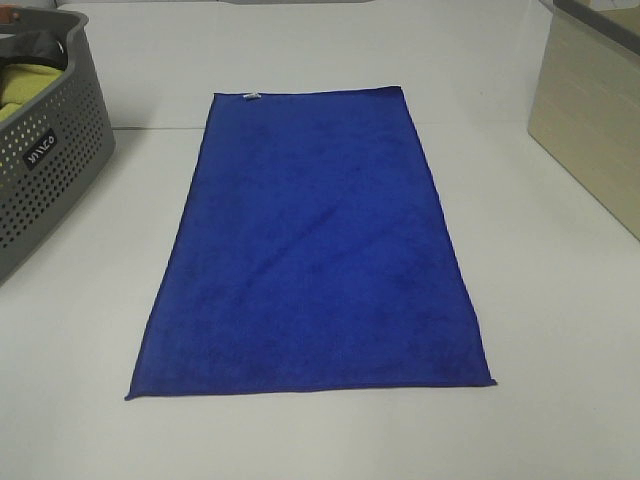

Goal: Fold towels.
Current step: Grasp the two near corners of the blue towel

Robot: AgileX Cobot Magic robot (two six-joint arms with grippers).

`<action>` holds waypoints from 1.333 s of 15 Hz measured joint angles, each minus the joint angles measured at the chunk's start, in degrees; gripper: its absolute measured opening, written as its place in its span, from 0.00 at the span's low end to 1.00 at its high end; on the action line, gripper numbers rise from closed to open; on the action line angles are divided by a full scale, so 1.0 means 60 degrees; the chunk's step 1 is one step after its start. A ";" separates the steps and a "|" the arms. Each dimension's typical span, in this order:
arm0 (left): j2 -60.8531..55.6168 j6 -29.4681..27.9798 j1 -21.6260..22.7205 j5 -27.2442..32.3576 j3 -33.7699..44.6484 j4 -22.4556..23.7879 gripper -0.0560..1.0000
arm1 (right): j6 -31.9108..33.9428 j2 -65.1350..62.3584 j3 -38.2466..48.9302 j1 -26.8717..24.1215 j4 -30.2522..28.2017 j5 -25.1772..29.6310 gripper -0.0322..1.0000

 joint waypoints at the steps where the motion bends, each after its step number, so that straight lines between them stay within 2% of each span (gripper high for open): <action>1: 0.0000 0.0000 0.0000 0.0000 0.0000 0.0000 0.61 | 0.0000 0.0000 0.0000 0.0000 0.0000 0.0000 0.75; 20: 0.0000 0.0000 0.0000 0.0000 0.0000 0.0000 0.61 | 0.0000 0.0000 0.0000 0.0000 0.0048 0.0000 0.75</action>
